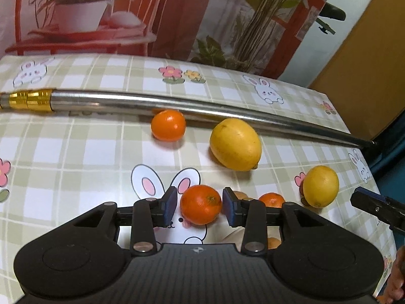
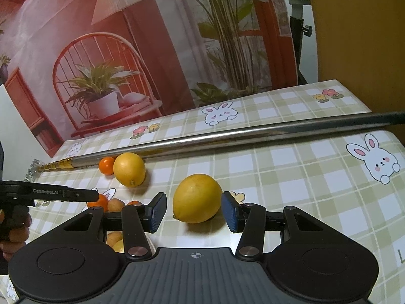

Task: Organize fruits
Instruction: 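Grasp a mandarin with the left tool while the right tool moves toward a yellow lemon, then grasp the yellow lemon with the right tool while the left tool holds the mandarin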

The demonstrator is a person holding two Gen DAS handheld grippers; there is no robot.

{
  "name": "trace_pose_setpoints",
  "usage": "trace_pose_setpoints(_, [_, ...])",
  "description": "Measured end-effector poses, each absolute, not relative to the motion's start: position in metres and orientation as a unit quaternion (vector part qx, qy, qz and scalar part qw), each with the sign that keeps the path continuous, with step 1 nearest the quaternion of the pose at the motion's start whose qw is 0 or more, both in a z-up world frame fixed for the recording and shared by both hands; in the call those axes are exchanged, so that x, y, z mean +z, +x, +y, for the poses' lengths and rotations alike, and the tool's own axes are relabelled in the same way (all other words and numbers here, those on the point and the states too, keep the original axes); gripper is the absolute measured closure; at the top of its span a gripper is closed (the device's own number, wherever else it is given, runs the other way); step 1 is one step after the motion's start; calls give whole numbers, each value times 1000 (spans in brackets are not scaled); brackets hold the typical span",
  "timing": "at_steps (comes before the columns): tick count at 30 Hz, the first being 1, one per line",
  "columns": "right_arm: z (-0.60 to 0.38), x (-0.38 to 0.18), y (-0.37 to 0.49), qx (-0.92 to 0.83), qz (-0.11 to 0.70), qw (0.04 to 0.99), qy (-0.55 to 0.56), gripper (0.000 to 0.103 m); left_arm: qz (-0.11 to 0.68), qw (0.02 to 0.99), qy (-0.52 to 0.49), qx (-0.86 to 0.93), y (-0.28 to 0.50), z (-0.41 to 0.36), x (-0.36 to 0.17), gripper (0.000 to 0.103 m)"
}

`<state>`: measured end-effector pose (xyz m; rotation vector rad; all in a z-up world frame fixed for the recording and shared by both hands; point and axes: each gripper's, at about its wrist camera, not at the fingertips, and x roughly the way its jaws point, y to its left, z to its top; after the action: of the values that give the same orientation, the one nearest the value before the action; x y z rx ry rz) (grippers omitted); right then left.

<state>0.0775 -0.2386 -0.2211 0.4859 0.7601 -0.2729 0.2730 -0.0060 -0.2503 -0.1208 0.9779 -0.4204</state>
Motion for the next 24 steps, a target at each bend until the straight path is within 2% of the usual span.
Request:
trace_pose_setpoints(12, [-242,-227,75,-132,371,886,244,58,459,865,-39,-200,268,-15,-261,63])
trace_pose_setpoints(24, [-241,-231,76,-130,371,887,243,58,408,894,-9,-184,241,-5,-235,63])
